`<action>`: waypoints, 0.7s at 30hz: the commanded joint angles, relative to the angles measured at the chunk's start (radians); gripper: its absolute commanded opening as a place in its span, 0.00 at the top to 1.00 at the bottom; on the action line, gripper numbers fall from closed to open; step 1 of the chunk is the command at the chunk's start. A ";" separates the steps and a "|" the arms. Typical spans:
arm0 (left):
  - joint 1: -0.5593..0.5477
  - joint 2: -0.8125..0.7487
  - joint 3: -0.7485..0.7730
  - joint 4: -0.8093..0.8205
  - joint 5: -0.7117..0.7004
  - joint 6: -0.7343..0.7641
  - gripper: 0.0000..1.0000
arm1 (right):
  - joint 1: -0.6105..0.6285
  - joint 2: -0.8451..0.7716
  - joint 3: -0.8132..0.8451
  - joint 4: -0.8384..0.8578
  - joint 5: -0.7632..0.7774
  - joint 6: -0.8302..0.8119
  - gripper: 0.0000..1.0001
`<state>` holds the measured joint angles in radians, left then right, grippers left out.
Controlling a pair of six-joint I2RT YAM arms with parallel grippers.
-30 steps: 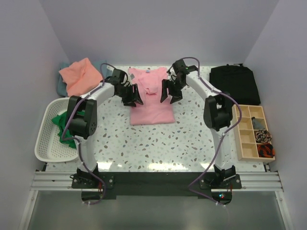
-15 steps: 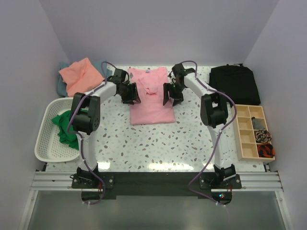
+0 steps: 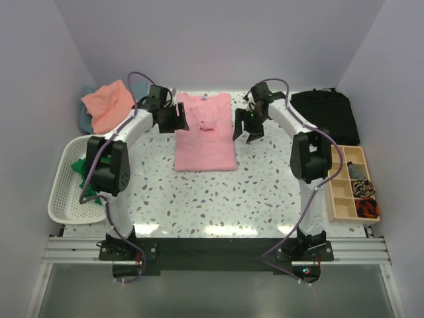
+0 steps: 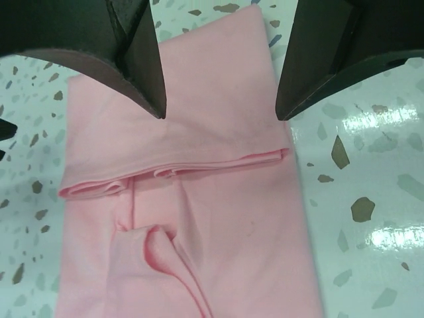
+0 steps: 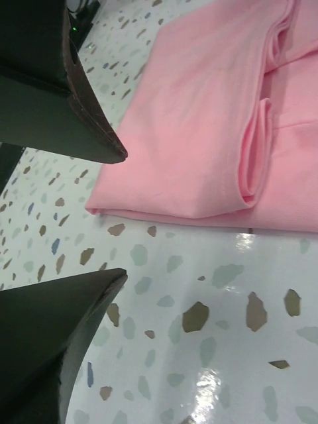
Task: Fold and stack the t-shirts
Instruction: Fold the folded rectangular tshirt in 1/3 of the way, then grab one side of the 2/3 rectangular tshirt with both arms
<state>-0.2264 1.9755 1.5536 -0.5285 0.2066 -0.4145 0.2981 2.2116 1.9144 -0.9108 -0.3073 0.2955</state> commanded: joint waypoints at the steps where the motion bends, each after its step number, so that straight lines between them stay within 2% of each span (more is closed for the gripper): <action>1: 0.010 -0.128 -0.090 -0.014 0.036 0.017 0.25 | -0.004 -0.081 -0.115 0.004 -0.099 -0.006 0.31; 9: 0.010 -0.308 -0.432 0.054 0.125 -0.001 0.25 | -0.001 -0.174 -0.307 0.073 -0.153 0.013 0.31; 15: 0.010 -0.348 -0.546 0.116 0.143 -0.033 0.25 | 0.003 -0.187 -0.387 0.122 -0.196 0.040 0.31; 21: 0.010 -0.307 -0.576 0.199 0.174 -0.058 0.25 | 0.009 -0.142 -0.410 0.159 -0.239 0.059 0.31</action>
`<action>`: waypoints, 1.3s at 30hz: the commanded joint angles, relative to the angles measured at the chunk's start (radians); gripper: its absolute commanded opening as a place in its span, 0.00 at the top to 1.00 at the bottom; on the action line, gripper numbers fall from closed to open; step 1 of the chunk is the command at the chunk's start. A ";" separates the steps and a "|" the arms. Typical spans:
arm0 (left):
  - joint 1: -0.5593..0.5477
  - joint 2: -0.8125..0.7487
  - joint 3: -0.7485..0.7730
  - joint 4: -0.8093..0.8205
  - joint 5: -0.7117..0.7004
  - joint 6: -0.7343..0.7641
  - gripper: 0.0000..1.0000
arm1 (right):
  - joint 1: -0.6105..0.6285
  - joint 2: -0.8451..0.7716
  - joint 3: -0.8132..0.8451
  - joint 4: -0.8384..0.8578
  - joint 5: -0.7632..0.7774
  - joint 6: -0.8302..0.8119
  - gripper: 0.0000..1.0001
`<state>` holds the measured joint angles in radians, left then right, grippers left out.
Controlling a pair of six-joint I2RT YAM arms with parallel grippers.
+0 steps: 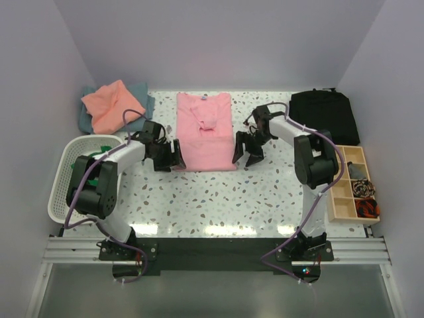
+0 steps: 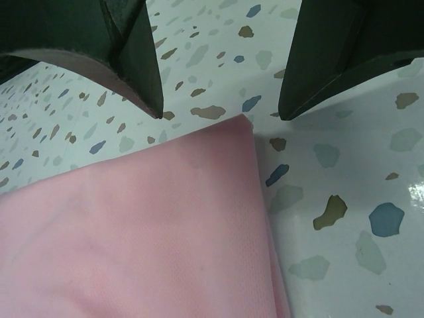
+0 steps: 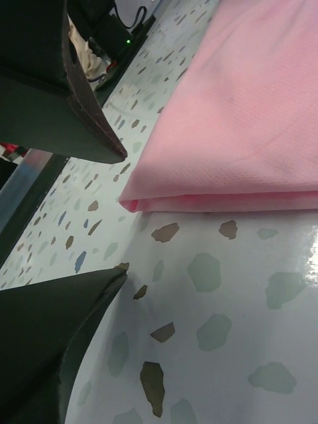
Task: Fold and stack the t-shirts
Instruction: Grab one side of the 2/3 rectangular tshirt with both arms
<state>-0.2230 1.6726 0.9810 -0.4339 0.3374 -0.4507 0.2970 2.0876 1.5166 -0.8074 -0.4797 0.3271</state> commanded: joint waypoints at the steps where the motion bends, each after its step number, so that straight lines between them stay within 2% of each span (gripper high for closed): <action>1: 0.007 0.007 0.002 0.115 0.051 -0.022 0.25 | 0.011 -0.011 -0.012 0.066 -0.074 0.038 0.31; 9: 0.007 0.098 0.039 0.168 0.100 -0.029 0.27 | 0.040 0.049 0.002 0.096 -0.094 0.058 0.32; 16: 0.007 0.128 0.038 0.211 0.141 -0.051 0.39 | 0.059 0.068 -0.013 0.131 -0.106 0.066 0.39; 17: 0.007 0.134 0.039 0.212 0.150 -0.049 0.46 | 0.059 0.080 -0.012 0.134 -0.109 0.067 0.41; 19: 0.007 0.136 0.039 0.210 0.156 -0.048 0.57 | 0.060 0.094 -0.003 0.134 -0.112 0.069 0.53; 21: 0.007 0.133 0.036 0.210 0.163 -0.045 0.64 | 0.059 0.101 0.004 0.139 -0.109 0.069 0.70; 22: 0.007 0.133 0.036 0.202 0.166 -0.042 0.72 | 0.059 0.104 0.007 0.139 -0.106 0.066 0.74; 25: 0.007 0.124 0.036 0.175 0.173 -0.028 0.86 | 0.059 0.098 0.024 0.111 -0.105 0.053 0.90; 28: 0.007 0.093 0.033 0.124 0.178 -0.006 0.91 | 0.060 0.055 0.014 0.062 -0.097 0.024 0.98; 35: -0.006 -0.039 -0.057 0.021 0.204 0.018 0.94 | 0.074 -0.092 -0.111 -0.067 -0.057 -0.049 1.00; 39: -0.048 -0.115 -0.100 -0.049 0.203 0.007 0.94 | 0.086 -0.172 -0.176 -0.119 -0.042 -0.048 0.99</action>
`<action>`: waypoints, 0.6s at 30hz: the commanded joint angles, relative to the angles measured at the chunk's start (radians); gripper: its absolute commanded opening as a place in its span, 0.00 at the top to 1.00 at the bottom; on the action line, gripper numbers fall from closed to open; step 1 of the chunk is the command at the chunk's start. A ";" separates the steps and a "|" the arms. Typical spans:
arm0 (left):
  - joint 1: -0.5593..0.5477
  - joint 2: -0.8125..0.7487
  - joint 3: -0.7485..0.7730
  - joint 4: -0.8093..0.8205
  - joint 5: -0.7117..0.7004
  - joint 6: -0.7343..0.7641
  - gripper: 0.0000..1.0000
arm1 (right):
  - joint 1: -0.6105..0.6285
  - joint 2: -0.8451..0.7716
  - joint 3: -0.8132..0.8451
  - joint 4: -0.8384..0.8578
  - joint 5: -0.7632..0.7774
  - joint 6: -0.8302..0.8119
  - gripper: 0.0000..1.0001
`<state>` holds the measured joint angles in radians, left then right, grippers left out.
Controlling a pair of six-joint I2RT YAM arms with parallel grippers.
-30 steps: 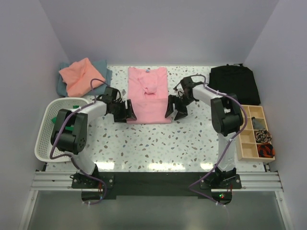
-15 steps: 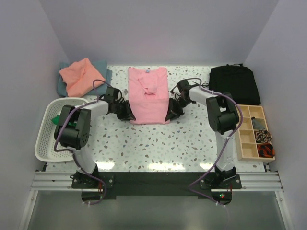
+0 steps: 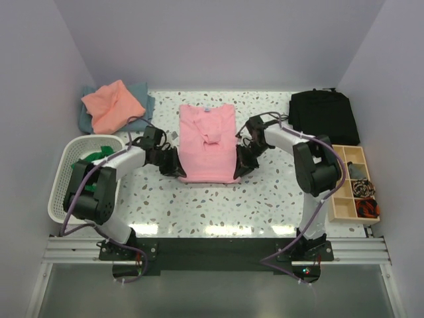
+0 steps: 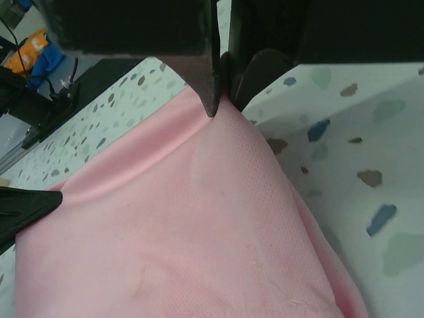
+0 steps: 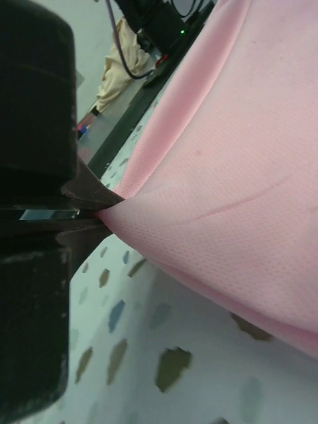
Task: Fold and stack the t-shirts
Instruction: Grab one side of the 2/3 rectangular tshirt with both arms, then fold the long partially folded tshirt into a neat square
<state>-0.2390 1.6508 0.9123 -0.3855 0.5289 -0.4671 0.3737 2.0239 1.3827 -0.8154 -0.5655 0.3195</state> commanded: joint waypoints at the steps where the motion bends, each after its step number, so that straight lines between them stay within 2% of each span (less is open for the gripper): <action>1: -0.043 -0.108 -0.036 -0.105 0.010 0.013 0.94 | 0.020 -0.137 -0.050 -0.131 0.053 -0.039 0.99; 5: -0.112 -0.193 -0.073 -0.148 -0.007 -0.022 0.94 | 0.065 -0.217 -0.105 -0.163 0.056 -0.023 0.99; 11: -0.137 -0.377 -0.124 -0.254 -0.042 -0.093 0.94 | 0.096 -0.372 -0.235 -0.166 0.050 0.032 0.97; 14: -0.137 -0.417 -0.064 -0.337 -0.087 -0.091 0.91 | 0.094 -0.401 -0.191 -0.202 0.061 0.026 0.96; 18: -0.137 -0.381 0.037 -0.374 -0.122 -0.084 0.89 | 0.093 -0.348 -0.085 -0.241 0.070 0.012 0.94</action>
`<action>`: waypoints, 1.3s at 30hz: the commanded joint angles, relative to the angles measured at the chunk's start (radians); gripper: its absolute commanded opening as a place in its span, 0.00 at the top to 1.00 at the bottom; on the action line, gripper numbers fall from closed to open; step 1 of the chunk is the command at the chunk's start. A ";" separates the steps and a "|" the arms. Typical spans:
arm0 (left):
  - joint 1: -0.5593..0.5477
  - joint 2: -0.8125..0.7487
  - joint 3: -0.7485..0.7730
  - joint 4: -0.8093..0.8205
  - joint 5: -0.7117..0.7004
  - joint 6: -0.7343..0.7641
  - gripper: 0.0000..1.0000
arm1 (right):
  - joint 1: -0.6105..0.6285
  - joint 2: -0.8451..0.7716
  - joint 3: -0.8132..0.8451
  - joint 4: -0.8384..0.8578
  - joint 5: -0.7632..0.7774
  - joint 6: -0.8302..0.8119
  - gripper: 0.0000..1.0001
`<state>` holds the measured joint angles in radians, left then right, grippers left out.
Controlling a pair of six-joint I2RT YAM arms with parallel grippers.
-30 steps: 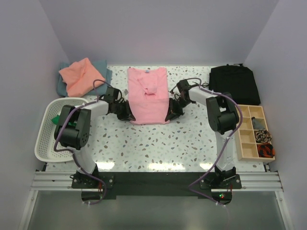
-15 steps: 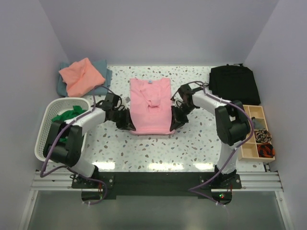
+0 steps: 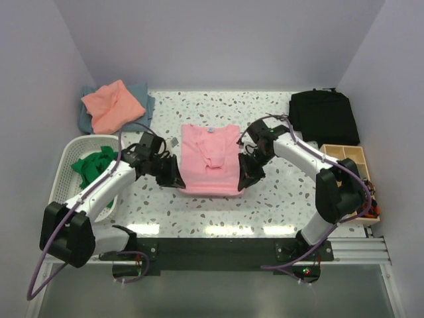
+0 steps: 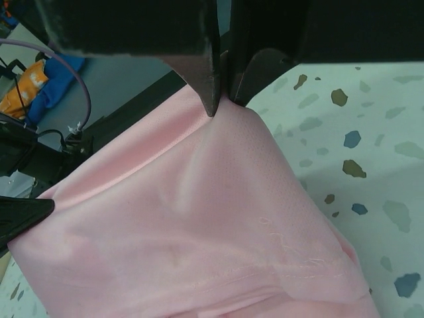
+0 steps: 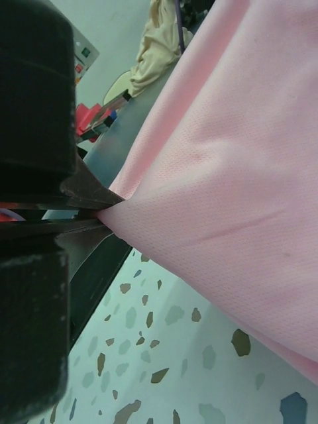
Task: Fold and stack the t-shirts
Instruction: Fold the long partially folded tshirt into a neat square
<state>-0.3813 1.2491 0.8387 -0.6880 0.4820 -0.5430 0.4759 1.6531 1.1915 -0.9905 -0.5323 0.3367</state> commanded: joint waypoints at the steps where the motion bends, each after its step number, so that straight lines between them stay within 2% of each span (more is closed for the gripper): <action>1: 0.005 0.053 0.131 -0.071 -0.079 -0.002 0.90 | -0.010 0.039 0.131 -0.071 0.038 -0.007 0.95; 6: 0.012 0.168 0.276 -0.062 -0.137 0.020 0.90 | -0.013 0.148 0.330 -0.091 0.043 -0.010 0.96; 11: 0.050 0.309 0.416 -0.045 -0.138 0.037 0.90 | -0.040 0.284 0.509 -0.111 0.060 -0.011 0.96; 19: 0.107 0.484 0.563 -0.007 -0.135 0.074 0.90 | -0.106 0.411 0.632 -0.103 0.058 -0.010 0.96; 30: 0.162 0.734 0.787 -0.001 -0.091 0.127 0.90 | -0.157 0.658 0.908 -0.109 0.026 0.007 0.95; 39: 0.202 0.874 0.930 0.024 -0.031 0.126 0.90 | -0.207 0.751 1.065 -0.079 0.011 0.047 0.92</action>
<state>-0.2028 2.0827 1.6760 -0.6998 0.4084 -0.4427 0.3008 2.3951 2.1735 -1.0805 -0.4927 0.3527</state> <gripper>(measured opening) 0.106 0.066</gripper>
